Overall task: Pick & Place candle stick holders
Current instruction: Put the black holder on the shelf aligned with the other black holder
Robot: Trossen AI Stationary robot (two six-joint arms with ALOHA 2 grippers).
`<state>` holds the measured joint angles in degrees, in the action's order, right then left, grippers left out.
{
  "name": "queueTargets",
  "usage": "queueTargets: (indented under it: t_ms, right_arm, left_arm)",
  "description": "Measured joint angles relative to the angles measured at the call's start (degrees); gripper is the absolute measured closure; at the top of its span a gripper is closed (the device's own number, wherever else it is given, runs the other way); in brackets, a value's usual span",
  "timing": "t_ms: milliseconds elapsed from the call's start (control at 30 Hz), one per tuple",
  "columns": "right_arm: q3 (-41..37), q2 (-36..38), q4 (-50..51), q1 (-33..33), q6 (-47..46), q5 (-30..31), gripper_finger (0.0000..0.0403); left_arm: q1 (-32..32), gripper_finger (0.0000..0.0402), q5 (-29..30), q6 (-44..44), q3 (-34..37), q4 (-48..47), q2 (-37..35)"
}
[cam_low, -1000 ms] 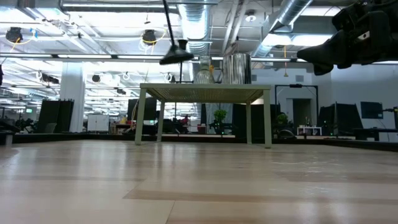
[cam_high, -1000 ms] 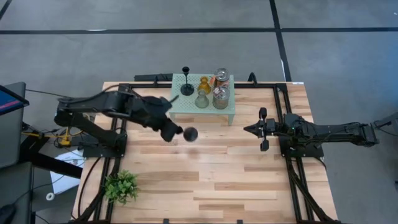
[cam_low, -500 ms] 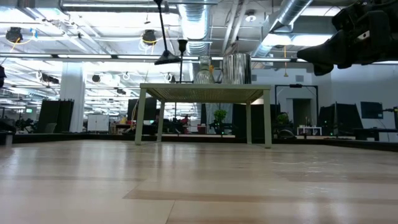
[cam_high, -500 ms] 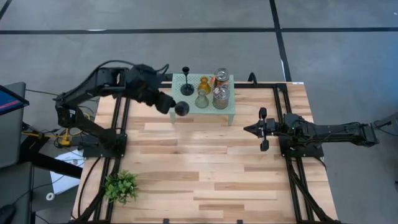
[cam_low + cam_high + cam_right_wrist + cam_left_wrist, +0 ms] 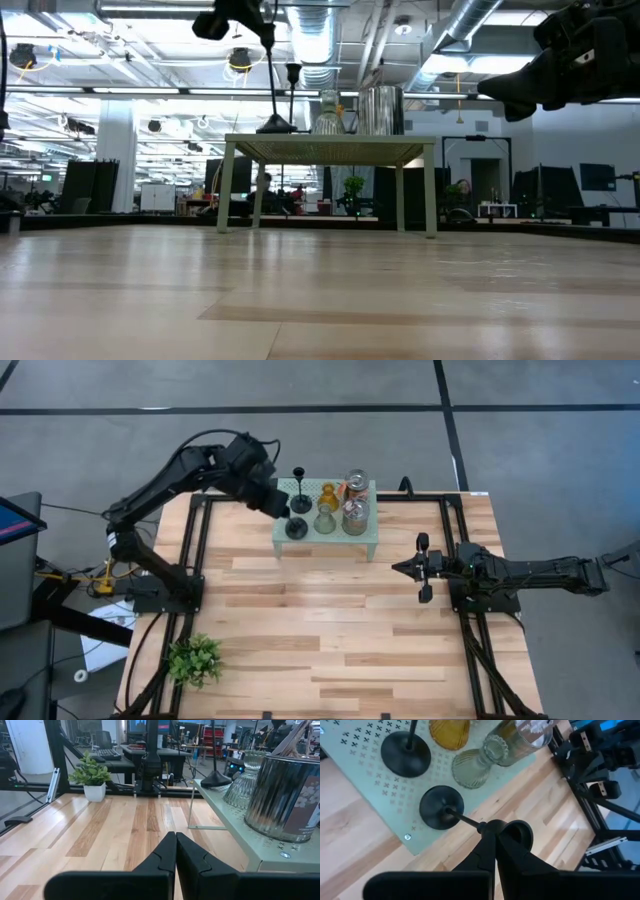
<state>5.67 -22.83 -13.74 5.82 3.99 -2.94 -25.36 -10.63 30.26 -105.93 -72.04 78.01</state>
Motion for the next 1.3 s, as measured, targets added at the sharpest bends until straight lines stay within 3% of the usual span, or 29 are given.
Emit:
queueTargets:
  t_ms: [167, 733, 1000, 1300]
  right_arm:
    - [0.0, 0.0, 0.0, 0.0, 0.0, 0.0, 0.0403]
    - [0.0, 0.0, 0.0, 0.0, 0.0, 0.0, 0.0403]
    - [0.0, 0.0, 0.0, 0.0, 0.0, 0.0, 0.0403]
    - [0.0, 0.0, 0.0, 0.0, 0.0, 0.0, 0.0403]
  left_arm:
    - [-2.5, 0.0398, -3.2, 0.0, 0.0, 0.4, 1.1]
    - [-4.0, 0.0367, -2.9, -1.2, 0.4, 5.5, 1.3]
    - [-4.0, 0.0395, -3.3, -0.9, 0.6, 4.4, 1.2]
    - [-4.0, 0.0393, -4.7, -0.9, 0.6, 4.2, 1.2]
